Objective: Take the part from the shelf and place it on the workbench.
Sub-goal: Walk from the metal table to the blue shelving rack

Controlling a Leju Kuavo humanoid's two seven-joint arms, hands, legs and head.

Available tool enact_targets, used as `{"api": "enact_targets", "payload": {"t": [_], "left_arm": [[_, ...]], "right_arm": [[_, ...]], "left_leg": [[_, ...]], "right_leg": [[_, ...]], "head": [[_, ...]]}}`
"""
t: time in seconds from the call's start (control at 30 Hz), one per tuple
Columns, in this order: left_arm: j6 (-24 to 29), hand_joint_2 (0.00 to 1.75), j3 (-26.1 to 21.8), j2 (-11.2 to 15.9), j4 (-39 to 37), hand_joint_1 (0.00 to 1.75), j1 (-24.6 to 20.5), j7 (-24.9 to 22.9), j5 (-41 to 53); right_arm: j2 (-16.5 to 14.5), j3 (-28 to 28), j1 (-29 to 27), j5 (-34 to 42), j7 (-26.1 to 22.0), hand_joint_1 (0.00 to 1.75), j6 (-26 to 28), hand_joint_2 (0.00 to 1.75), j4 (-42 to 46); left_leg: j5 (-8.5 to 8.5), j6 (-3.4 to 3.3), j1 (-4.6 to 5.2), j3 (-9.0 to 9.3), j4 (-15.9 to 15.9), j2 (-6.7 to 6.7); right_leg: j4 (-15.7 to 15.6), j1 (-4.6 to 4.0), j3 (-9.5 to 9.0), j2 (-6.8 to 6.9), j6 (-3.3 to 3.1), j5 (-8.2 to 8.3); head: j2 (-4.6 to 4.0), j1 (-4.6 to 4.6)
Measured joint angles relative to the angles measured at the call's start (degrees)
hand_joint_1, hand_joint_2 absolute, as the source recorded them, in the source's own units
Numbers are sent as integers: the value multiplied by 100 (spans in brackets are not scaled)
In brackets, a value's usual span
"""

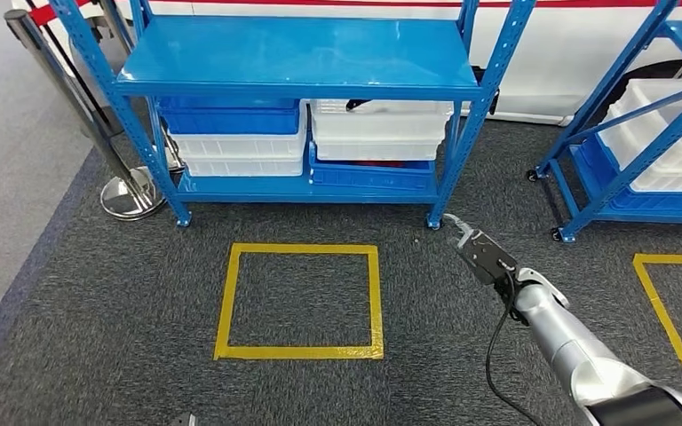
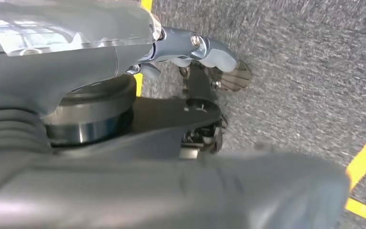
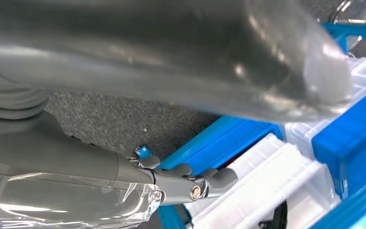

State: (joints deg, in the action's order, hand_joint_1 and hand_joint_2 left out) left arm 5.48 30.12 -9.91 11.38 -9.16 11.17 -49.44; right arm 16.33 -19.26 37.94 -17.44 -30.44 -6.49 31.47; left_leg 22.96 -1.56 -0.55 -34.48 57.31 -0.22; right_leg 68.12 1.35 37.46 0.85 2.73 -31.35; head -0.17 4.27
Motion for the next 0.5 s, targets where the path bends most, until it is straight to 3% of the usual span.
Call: {"api": "enact_targets", "payload": {"t": [0.03, 0.07, 0.1, 0.13, 0.17, 0.23, 0.27, 0.4, 0.47, 0.5], "left_arm": [[-2, 0, 0, -5, 1, 0, 5, 0, -4], [-5, 44, 0, -8, 1, 0, 14, 0, -11], [-14, 87, -1, -9, 1, 0, 23, -1, -20], [-40, 131, -4, -9, 1, 0, 29, 0, -37], [-81, 131, -17, -10, 2, 0, 32, 1, -64], [-174, 44, -70, -11, 3, 0, 33, 4, -127], [-210, 0, -101, -11, 3, 0, 37, 10, -158], [-291, 0, -194, -9, 8, 0, 57, 67, -247], [-308, 0, -238, -8, 11, 0, 57, 83, -262], [-311, 0, -254, -8, 12, 0, 60, 87, -263]], "right_arm": [[7, 0, -24, 8, 4, 0, -7, 0, -11], [12, 0, -52, 19, 7, 0, -11, 0, -23], [16, 1, -75, 31, 11, 0, -13, 0, -32], [21, 1, -88, 43, 20, 0, -9, 0, -37], [26, 2, -94, 55, 31, 0, -3, 0, -39], [35, 4, -90, 77, 61, 0, 15, 0, -40], [35, 4, -90, 84, 74, 0, 26, 0, -41], [26, 5, -68, 95, 117, 0, 56, 0, -58], [24, 6, -37, 105, 135, 0, 56, 0, -84], [24, 7, -27, 114, 144, 0, 51, 0, -107]], "left_leg": [[2, -6, 3, -1, 4, -36], [6, -9, 6, -2, 11, -75], [11, -8, 8, -1, 22, -110], [21, 0, 8, 1, 39, -145], [36, 15, 8, 0, 61, -174], [94, 70, 27, -25, 103, -217], [129, 101, 36, -39, 112, -229], [258, 233, 38, -23, 183, -190], [446, 285, 27, -231, 667, -98], [589, 306, 24, -467, 1071, -59]], "right_leg": [[364, -2, 195, -45, 7, -119], [583, -3, 329, -64, 11, -138], [582, -1, 363, -70, 9, -43], [341, 1, 280, -71, 3, 154], [-56, 3, 117, -76, -8, 389], [-739, -14, -172, -102, -50, 636], [-896, -28, -234, -111, -78, 645], [-963, -19, -340, -106, -229, 556], [-980, -6, -461, -87, -301, 502], [-979, -12, -518, -76, -321, 455]], "head": [[0, 0], [-1, 0], [-1, 0], [-1, 1], [-1, 1], [-1, 1], [-1, 1], [0, 2], [0, 4], [-1, 5]]}}
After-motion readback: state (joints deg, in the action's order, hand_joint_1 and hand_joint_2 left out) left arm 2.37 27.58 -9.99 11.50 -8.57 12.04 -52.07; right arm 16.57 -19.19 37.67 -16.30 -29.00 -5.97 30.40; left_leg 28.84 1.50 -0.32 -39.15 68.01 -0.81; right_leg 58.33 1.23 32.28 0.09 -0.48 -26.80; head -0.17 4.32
